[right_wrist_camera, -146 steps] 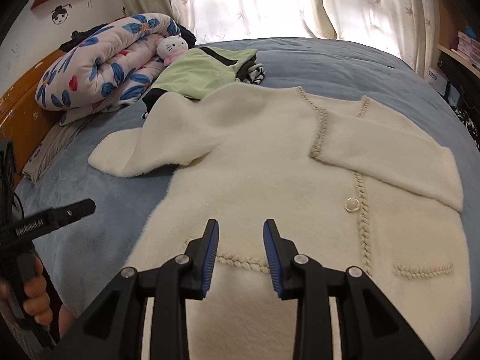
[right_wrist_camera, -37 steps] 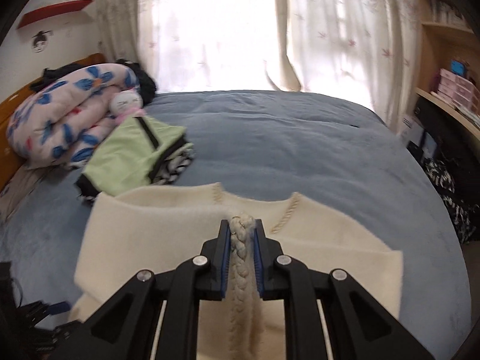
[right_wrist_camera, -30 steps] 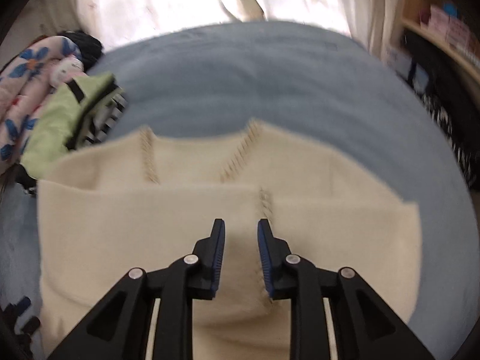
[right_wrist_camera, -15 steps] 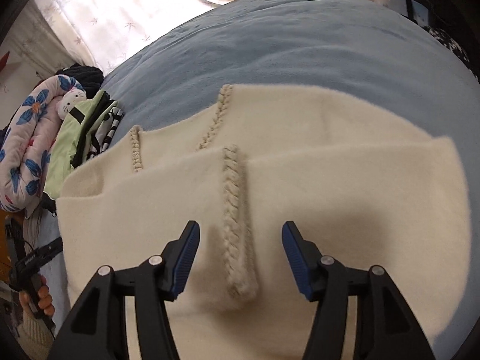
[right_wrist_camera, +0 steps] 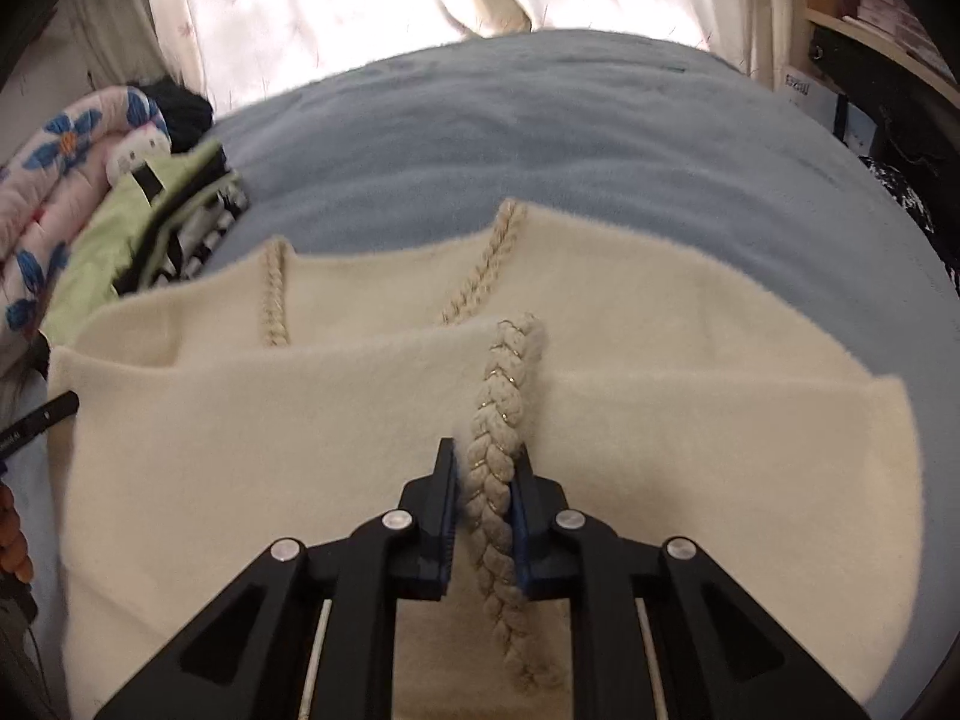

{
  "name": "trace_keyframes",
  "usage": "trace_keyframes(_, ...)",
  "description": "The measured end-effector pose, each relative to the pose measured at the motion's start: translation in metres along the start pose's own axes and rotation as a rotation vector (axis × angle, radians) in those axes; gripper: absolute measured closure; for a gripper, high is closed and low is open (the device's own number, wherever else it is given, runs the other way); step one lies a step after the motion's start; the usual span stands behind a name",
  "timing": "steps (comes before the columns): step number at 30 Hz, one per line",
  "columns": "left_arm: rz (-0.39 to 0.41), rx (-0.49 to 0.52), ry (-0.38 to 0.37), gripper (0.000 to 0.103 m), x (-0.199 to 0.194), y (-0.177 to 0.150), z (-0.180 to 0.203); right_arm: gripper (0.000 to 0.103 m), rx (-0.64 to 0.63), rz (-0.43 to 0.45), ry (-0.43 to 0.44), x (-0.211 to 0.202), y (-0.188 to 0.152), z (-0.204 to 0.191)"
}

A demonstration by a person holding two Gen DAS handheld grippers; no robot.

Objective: Fold large clothes
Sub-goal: 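Grasp the braided front edge with the right tool and fold the body side inward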

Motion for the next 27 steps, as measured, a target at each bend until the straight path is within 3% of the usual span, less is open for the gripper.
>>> trace_keyframes(3,0.082,0.062,0.069,0.092,-0.012,0.005,0.008,0.089,0.036,0.054,-0.019,-0.011,-0.001,0.0)
trace_keyframes(7,0.017,0.109,0.124,0.092,0.02,-0.017,0.004,0.088,0.042,-0.038,-0.074,0.02,-0.03,0.004)
trace_keyframes(8,-0.004,0.12,0.137,0.091,0.031,-0.025,0.003,0.087,0.045,-0.025,-0.078,0.02,-0.03,0.005)
trace_keyframes(12,0.031,0.186,0.161,0.084,0.029,-0.029,0.011,0.077,0.1,-0.057,-0.064,0.01,-0.025,0.014)
trace_keyframes(14,0.027,0.203,0.18,0.064,0.019,-0.029,0.014,0.072,0.105,-0.061,-0.072,0.001,-0.024,0.017)
trace_keyframes(17,0.04,0.219,0.215,0.05,-0.007,-0.028,0.01,0.069,0.11,-0.038,-0.065,-0.019,-0.027,0.017)
trace_keyframes(20,0.048,0.178,0.2,0.048,-0.035,-0.028,0.01,0.068,0.116,-0.015,-0.01,-0.037,-0.033,0.002)
trace_keyframes(27,-0.025,-0.011,0.028,0.048,-0.062,-0.057,0.06,0.069,-0.015,-0.039,0.143,-0.044,-0.048,-0.091)
Point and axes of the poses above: each gripper's, at about its wrist camera, not at the fingertips, and x roughly the way its jaws point, z to its right, y to its top, the point moved 6 cm from there along x, roughly the way its jaws point, and after that the axes turned 13 degrees about z, right-handed, at the moved point
